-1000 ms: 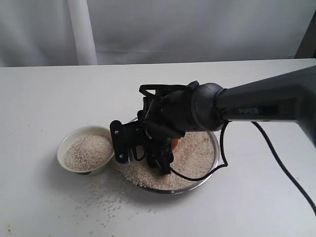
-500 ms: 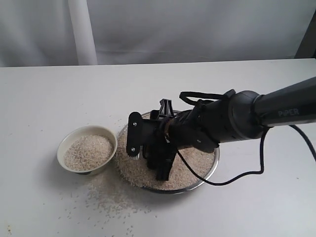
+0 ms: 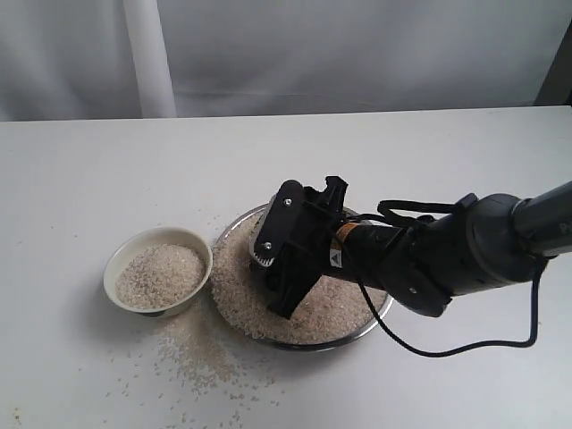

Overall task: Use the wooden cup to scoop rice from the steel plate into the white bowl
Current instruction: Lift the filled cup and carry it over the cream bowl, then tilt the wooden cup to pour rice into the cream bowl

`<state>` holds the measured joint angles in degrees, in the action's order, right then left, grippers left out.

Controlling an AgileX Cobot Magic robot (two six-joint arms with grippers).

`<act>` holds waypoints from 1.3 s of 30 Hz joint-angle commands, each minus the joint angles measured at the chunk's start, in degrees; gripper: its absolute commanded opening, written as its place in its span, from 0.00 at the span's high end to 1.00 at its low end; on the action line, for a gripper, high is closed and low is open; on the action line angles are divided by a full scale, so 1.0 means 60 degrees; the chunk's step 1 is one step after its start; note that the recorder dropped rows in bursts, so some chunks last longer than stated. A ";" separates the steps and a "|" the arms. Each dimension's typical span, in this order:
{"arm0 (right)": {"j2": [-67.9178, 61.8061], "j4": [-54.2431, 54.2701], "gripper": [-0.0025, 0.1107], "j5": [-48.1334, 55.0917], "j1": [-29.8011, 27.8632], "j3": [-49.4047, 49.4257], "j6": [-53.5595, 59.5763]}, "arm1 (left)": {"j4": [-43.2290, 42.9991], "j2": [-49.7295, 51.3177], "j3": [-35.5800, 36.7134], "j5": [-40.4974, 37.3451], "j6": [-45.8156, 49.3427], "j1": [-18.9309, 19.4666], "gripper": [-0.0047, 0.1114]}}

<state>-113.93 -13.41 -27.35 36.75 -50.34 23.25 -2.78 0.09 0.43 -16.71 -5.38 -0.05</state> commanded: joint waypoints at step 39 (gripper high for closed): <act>-0.0927 -0.1546 0.98 0.5596 0.2216 -0.5815 0.2911 | 0.0044 -0.0016 -0.0072 0.0068 -0.0024 -0.0035 0.96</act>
<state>-118.37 -21.16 5.32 49.68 -83.03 38.79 -2.78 0.09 0.43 -16.71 -5.38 -0.05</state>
